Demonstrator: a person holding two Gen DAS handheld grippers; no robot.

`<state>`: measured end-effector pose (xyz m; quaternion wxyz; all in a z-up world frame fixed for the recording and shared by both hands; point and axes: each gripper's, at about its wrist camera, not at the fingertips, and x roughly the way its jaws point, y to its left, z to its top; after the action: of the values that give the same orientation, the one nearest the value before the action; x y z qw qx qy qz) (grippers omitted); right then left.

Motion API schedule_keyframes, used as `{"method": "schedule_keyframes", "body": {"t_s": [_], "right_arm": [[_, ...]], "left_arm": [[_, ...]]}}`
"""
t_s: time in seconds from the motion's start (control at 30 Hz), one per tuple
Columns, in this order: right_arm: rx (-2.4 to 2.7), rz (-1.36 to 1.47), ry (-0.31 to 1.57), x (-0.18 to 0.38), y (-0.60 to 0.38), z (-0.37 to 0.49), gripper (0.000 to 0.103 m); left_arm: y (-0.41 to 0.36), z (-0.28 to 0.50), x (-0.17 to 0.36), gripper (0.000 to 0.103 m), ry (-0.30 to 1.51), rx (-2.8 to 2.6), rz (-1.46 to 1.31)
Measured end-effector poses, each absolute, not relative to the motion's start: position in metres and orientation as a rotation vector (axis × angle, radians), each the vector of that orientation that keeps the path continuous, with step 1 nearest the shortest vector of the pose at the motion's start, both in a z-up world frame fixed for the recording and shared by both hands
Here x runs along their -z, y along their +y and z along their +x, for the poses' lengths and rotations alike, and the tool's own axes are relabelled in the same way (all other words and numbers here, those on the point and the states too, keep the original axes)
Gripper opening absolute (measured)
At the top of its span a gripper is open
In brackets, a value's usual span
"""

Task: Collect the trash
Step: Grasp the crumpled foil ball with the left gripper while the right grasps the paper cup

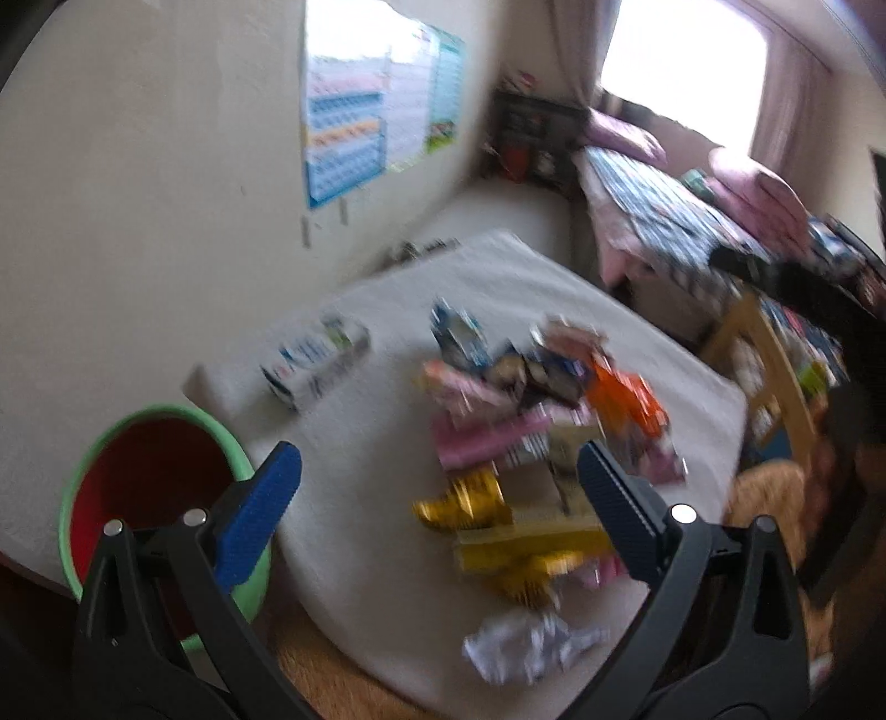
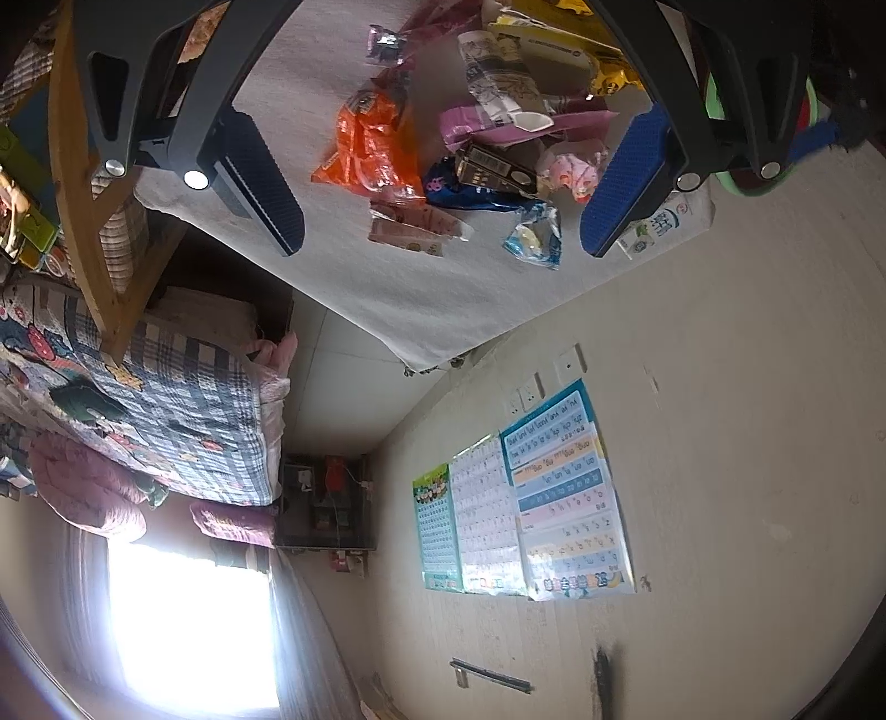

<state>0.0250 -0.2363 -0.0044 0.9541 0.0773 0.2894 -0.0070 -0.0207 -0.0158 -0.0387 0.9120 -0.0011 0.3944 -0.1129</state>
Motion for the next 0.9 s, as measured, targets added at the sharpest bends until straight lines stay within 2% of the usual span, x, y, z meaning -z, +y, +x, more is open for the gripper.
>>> {"method": "schedule_keyframes", "body": {"t_s": [0.33, 0.4, 0.53, 0.57, 0.67, 0.9], "right_arm": [[0.005, 0.149, 0.683, 0.025, -0.237, 0.032, 0.096], [-0.011, 0.128, 0.697, 0.028, -0.232, 0.033, 0.096], [-0.045, 0.104, 0.750, 0.039, -0.224, 0.038, 0.096], [-0.056, 0.103, 0.764, 0.042, -0.222, 0.039, 0.096], [-0.075, 0.089, 0.807, 0.053, -0.215, 0.042, 0.096], [-0.127, 0.056, 0.895, 0.077, -0.200, 0.047, 0.096]], "left_arm": [[-0.047, -0.054, 0.121, 0.096, 1.161, 0.482, 0.146], [-0.055, -0.052, 0.133, 0.084, 1.220, 0.521, 0.162], [-0.067, -0.051, 0.152, 0.069, 1.290, 0.593, 0.178], [-0.068, -0.052, 0.153, 0.061, 1.293, 0.613, 0.164], [-0.065, -0.053, 0.146, 0.044, 1.260, 0.609, 0.172], [-0.050, -0.051, 0.141, 0.039, 1.238, 0.576, 0.144]]}}
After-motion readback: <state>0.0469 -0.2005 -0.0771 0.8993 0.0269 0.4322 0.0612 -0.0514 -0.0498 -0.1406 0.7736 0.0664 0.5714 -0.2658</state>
